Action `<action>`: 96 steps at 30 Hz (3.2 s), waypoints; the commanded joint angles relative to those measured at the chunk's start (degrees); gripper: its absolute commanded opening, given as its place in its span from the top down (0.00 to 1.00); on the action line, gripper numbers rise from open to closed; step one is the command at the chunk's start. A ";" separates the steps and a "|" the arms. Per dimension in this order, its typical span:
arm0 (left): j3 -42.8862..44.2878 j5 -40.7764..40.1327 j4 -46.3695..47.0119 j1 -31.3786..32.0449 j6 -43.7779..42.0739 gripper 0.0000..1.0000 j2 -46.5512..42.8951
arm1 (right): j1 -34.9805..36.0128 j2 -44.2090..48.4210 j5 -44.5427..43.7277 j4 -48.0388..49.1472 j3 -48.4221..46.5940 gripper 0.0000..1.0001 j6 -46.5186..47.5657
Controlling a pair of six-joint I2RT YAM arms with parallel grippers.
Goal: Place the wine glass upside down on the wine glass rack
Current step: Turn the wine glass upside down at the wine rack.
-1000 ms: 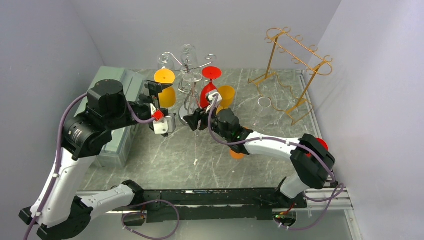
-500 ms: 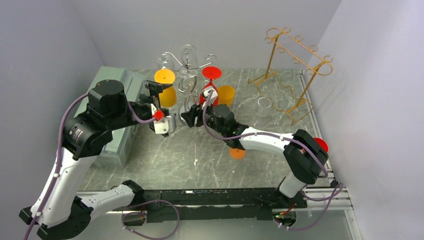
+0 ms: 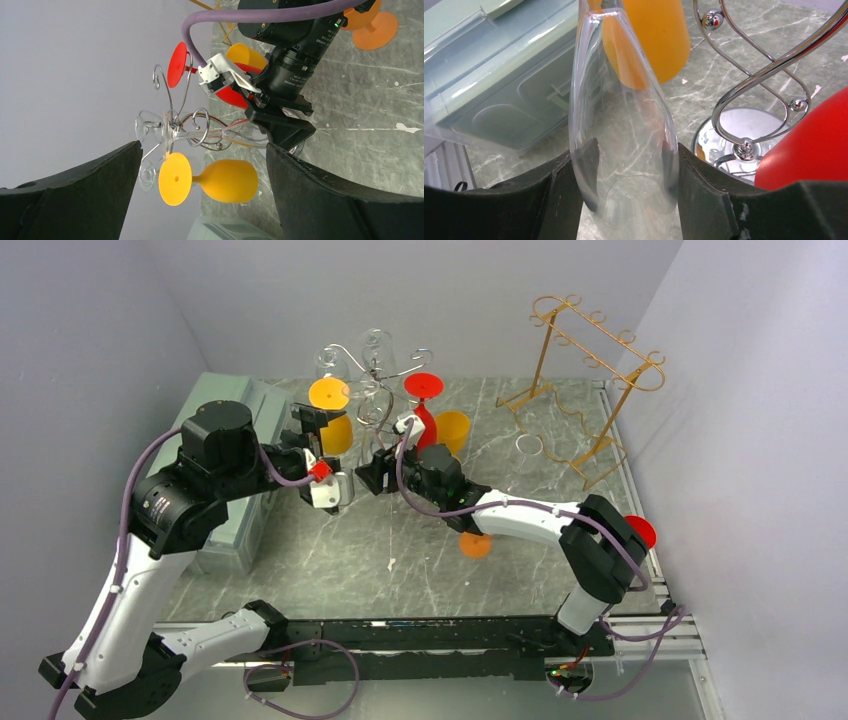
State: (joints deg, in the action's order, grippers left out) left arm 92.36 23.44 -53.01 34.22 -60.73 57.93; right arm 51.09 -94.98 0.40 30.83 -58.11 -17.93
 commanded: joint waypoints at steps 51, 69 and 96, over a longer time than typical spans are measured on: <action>5.33 -23.27 14.66 0.06 18.76 0.00 11.95 | -0.02 -7.37 -3.06 46.13 15.06 0.72 7.02; 4.17 -30.90 16.30 -0.03 19.00 0.01 16.18 | -0.02 -6.31 -4.40 46.33 18.12 0.72 6.41; 6.80 -21.36 15.92 -9.42 27.91 0.01 21.62 | -0.11 -6.95 -2.05 43.75 20.02 0.50 7.70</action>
State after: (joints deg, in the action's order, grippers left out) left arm 98.35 -1.15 -38.61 25.10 -34.37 80.60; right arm 51.42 -99.37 -2.28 68.55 -40.16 -10.63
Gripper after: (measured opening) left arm 0.995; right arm 0.595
